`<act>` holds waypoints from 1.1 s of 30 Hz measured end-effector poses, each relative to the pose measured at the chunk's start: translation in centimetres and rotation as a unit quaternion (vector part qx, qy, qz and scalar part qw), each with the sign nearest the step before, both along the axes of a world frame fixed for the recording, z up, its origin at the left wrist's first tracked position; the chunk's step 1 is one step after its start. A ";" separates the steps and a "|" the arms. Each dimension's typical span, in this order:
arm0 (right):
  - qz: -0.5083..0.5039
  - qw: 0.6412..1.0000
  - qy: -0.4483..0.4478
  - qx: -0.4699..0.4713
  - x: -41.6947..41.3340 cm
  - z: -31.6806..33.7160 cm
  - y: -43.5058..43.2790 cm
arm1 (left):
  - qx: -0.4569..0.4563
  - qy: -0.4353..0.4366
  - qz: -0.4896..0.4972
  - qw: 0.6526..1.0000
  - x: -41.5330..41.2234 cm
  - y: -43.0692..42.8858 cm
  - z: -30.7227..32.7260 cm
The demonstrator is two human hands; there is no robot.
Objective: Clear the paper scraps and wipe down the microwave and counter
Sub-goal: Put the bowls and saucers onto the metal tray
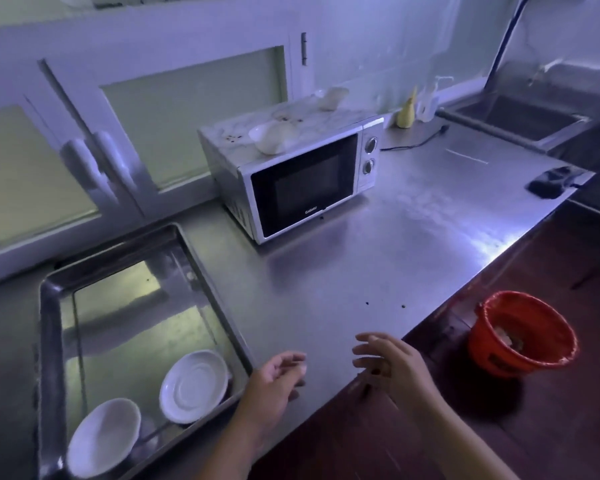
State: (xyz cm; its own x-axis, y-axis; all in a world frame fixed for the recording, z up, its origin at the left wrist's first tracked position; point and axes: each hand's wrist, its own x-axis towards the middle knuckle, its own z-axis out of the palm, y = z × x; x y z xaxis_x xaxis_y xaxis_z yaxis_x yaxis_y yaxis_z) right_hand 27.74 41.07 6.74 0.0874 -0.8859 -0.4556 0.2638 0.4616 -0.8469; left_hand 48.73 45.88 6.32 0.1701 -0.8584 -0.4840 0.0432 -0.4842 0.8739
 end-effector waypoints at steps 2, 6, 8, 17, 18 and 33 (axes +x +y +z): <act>-0.004 1.000 -0.007 -0.012 -3.7 0.0 -1.4 | -0.012 -0.005 -0.003 1.000 -3.7 -1.8 0.3; 0.000 0.999 0.017 -0.028 -10.2 -0.1 -4.6 | -0.024 -0.017 -0.008 1.000 -10.5 -4.9 0.1; -0.001 0.999 0.015 -0.036 -13.1 0.2 -6.2 | -0.027 -0.020 -0.017 0.999 -13.3 -6.4 0.3; 0.062 0.989 0.043 -0.131 -18.6 7.0 -19.9 | -0.121 -0.072 0.027 0.990 -16.5 -18.5 6.1; 0.071 0.986 0.049 -0.144 -18.6 7.7 -21.6 | -0.135 -0.080 0.047 0.986 -16.1 -20.3 6.6; 0.210 0.920 0.172 -0.283 -13.6 15.8 -50.5 | -0.204 -0.307 0.227 0.902 -5.4 -42.1 15.9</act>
